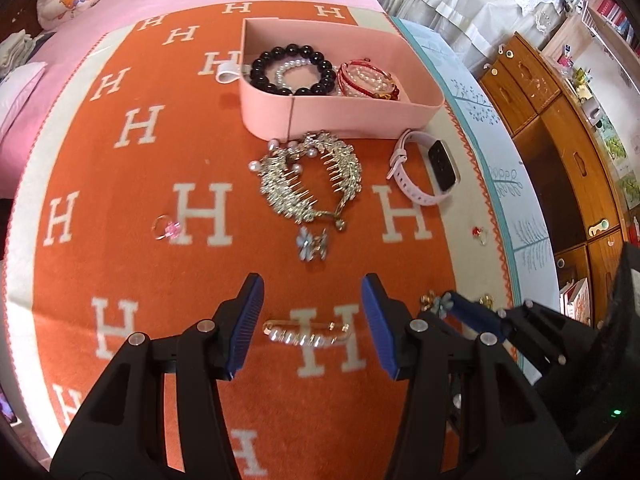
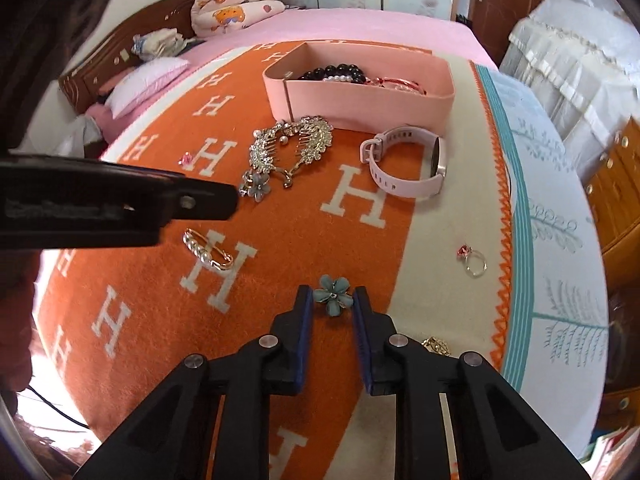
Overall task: Organize jewelry
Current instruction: 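Grasp the blue flower brooch with the right tool while the left tool approaches the silver hair comb, then grasp and lift the silver leaf hair comb with the left tool while the right tool holds the brooch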
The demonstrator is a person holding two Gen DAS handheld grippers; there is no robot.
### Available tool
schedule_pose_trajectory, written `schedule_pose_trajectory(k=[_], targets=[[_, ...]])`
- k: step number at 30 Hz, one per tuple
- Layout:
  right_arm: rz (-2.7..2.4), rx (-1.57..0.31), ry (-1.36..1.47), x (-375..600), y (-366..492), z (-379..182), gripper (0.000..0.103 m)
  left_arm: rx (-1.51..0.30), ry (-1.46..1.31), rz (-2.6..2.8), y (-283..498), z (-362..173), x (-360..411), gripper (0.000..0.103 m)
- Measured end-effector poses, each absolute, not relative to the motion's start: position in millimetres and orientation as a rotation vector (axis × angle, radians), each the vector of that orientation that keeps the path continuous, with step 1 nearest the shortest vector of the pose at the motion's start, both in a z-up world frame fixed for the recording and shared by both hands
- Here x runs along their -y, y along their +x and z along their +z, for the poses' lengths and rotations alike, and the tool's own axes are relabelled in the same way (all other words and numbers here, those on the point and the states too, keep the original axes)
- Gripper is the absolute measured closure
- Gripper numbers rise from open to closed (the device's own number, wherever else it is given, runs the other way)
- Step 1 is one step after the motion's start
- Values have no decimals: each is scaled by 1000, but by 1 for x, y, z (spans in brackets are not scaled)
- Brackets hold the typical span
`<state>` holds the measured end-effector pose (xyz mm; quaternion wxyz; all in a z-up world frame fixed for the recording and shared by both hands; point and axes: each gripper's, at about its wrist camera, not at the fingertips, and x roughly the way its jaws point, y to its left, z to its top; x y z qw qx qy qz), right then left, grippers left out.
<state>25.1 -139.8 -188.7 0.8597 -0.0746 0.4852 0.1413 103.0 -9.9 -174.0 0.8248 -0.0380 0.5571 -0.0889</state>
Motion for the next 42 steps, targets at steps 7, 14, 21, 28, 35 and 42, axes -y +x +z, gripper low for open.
schedule_pose_trajectory(k=[7,14,21,28,35,42], targets=[[307,-1030,-44,163,27,-185,84,-1205,-84,-177,121,-188,22,72],[304,-1025,-3,172,28,-176,84,-1213,-98,-151,131,-197,23,92],[320,-1028,7,170,30,-173,84,-1232,-115,-133,140,-199,22,91],[335,-1038,14,167,35,-174,84,-1235,-93,-130,145,-199,24,90],[345,-1043,16,166,37,-176,84,-1236,-83,-132,155,-200,31,75],[343,-1049,26,168,40,-177,84,-1216,-64,-129,161,-200,37,77]])
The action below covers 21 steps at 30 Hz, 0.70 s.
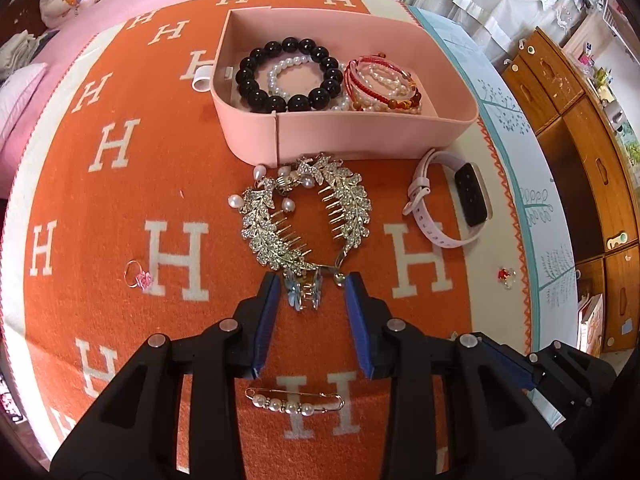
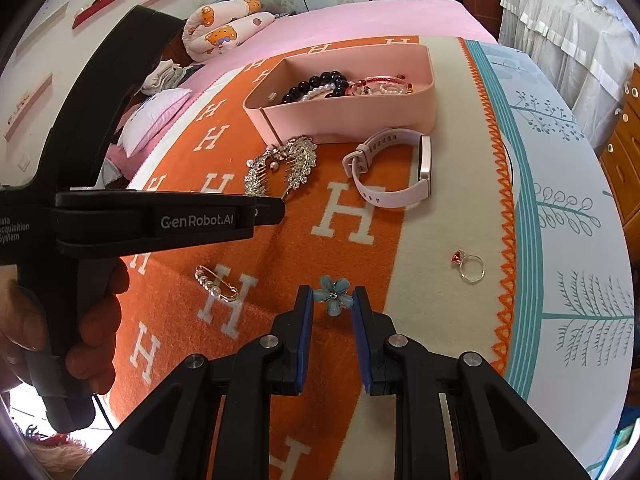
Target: Organize jewelry
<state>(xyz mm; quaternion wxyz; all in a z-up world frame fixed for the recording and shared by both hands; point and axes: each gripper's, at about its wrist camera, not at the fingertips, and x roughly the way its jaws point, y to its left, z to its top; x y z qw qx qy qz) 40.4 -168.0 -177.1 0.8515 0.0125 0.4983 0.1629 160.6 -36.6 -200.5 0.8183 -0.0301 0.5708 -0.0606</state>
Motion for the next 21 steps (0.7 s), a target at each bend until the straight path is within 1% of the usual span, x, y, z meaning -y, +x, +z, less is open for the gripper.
schedule_pose_trajectory(k=[1,5,6,14,21], targets=[[341,-1048,28,168,41,-177,84,-1215,-67,-129,160,-201,35,80],[340,-1045,29,169,42,-175,84,-1213,-80,-132,159,-200,32,82],[341,-1044,29,169,43,-175,84,-1212,-79,-130,158,-200,31,89],[354,-1017,32,164,53,-157,84,-1204,-113,-132,151,-187,18,90],[360,-975,62,165,84,-124,84,-1131,-130,-147,160,-141,15,90]])
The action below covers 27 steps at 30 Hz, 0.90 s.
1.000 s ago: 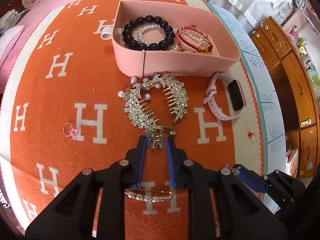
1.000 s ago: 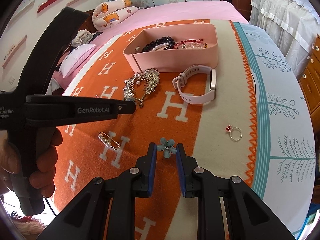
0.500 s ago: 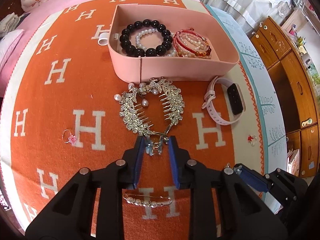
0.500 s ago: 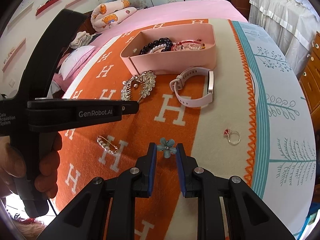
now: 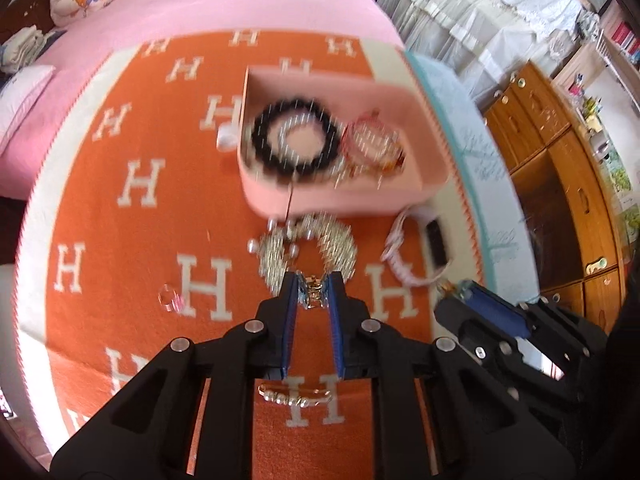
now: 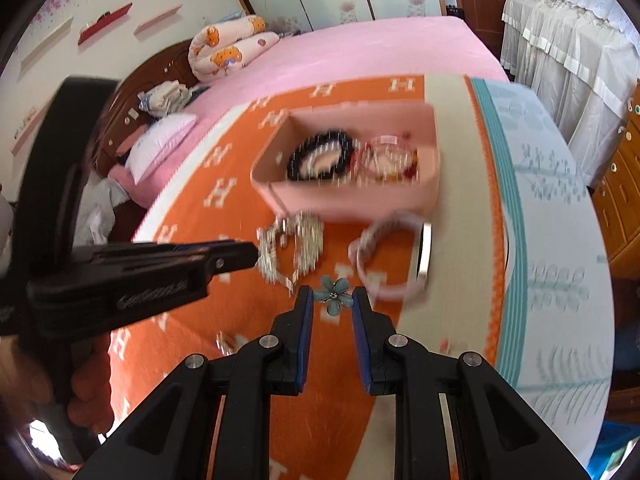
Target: Organize jewelry
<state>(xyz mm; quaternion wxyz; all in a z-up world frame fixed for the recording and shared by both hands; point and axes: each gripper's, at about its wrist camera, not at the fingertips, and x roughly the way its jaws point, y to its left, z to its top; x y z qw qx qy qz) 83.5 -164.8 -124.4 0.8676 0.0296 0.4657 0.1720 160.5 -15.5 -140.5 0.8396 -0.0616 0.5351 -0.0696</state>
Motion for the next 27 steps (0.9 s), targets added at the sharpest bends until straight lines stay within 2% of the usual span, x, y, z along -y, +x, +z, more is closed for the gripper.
schedule_pose_trajectory(k=[8,14,16,17,18,19,21,27], targets=[[339,-881,84,168,148,-74,84,-1036,-131,-159,205,-87,20,90],[326,-903,72,166,200,-67,84,-1043,-119,-140,243,-83,24,90],[325,-931,71,165,213,-72,83,-1056,-134,-141,253,-87,22,87],[326,-944,71,165,217,-75,83,-1070,-146,-137,257,-91,20,83],[327,-961,71,165,220,-79,80,-1081,-160,-138,260,-94,18,67],[329,-972,74,165,222,-83,75,-1087,-180,-134,262,-96,15,46],[332,-975,79,167,223,-88,64,-1080,-203,-129,262,-101,9,27],[336,-962,90,175,220,-87,64,-1090,-233,-95,262,-104,-3,25]])
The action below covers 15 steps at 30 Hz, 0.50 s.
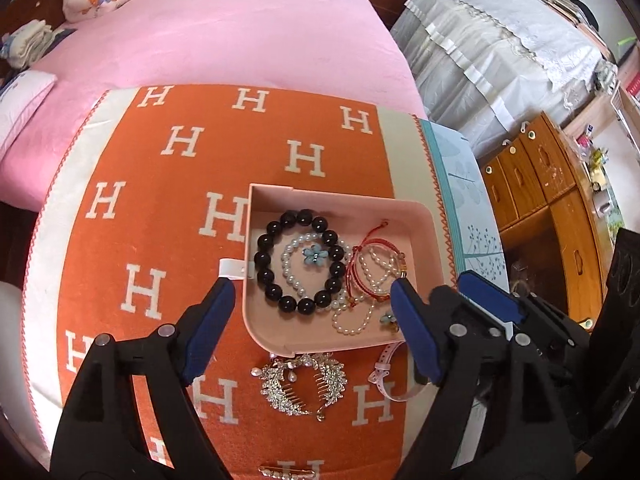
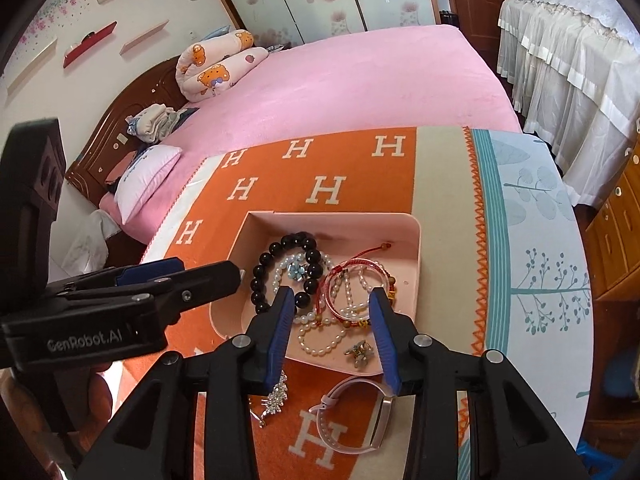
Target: Organize jewelry
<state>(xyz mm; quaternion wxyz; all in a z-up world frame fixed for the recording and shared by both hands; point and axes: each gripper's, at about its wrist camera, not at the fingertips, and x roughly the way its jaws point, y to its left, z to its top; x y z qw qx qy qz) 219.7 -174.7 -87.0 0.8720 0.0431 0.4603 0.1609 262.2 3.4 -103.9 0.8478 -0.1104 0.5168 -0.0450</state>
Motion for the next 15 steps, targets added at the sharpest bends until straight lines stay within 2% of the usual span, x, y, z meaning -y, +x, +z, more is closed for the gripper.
schedule_pose_trajectory(k=[15], targets=[[312,-910,187,203,182,-47,64,-1028,-255,-70,224,-60,-18,25]])
